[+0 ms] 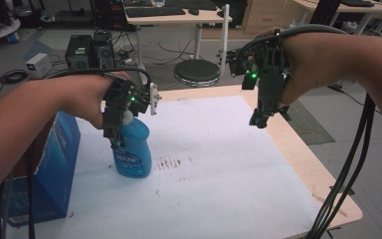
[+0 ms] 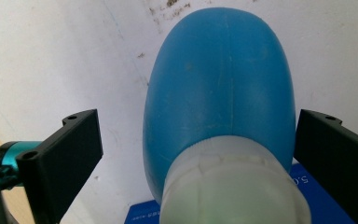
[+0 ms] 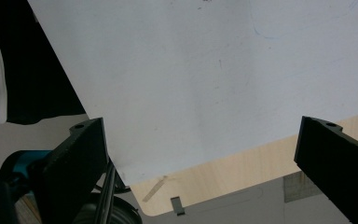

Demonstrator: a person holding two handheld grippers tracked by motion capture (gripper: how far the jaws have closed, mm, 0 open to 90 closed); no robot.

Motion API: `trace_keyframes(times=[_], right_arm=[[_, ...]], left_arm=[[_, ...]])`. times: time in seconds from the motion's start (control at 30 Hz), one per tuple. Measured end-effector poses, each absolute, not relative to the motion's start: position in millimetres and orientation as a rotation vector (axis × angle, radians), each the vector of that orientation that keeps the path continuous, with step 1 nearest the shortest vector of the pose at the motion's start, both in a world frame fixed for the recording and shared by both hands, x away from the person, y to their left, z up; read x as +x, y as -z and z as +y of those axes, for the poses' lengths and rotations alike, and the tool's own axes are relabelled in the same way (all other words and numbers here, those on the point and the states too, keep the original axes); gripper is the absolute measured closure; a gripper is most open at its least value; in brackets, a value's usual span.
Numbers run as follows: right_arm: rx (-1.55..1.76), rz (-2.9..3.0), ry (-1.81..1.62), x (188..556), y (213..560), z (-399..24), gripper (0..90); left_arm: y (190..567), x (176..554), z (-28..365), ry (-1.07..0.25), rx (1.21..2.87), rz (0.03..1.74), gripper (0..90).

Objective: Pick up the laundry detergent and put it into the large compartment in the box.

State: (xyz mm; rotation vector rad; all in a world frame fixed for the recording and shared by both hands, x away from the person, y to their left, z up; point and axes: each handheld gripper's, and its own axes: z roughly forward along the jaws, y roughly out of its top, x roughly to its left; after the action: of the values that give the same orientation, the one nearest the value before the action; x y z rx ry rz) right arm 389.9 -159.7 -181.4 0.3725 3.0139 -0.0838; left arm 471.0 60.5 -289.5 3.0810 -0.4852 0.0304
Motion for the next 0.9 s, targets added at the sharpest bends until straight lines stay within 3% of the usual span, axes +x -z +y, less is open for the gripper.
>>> trace_keyframes(times=[0.67, 0.9], right_arm=[[0.378, 3.011, 0.079, 390.8, 181.4, -158.4, 1.6], [0.372, 3.011, 0.080, 391.3, 181.4, -158.0, 1.6]], left_arm=[[296.7, 469.7, 59.1, -0.037, 3.096, -0.484, 1.7], [296.3, 469.0, 59.4, -0.056, 3.102, -0.467, 7.3]])
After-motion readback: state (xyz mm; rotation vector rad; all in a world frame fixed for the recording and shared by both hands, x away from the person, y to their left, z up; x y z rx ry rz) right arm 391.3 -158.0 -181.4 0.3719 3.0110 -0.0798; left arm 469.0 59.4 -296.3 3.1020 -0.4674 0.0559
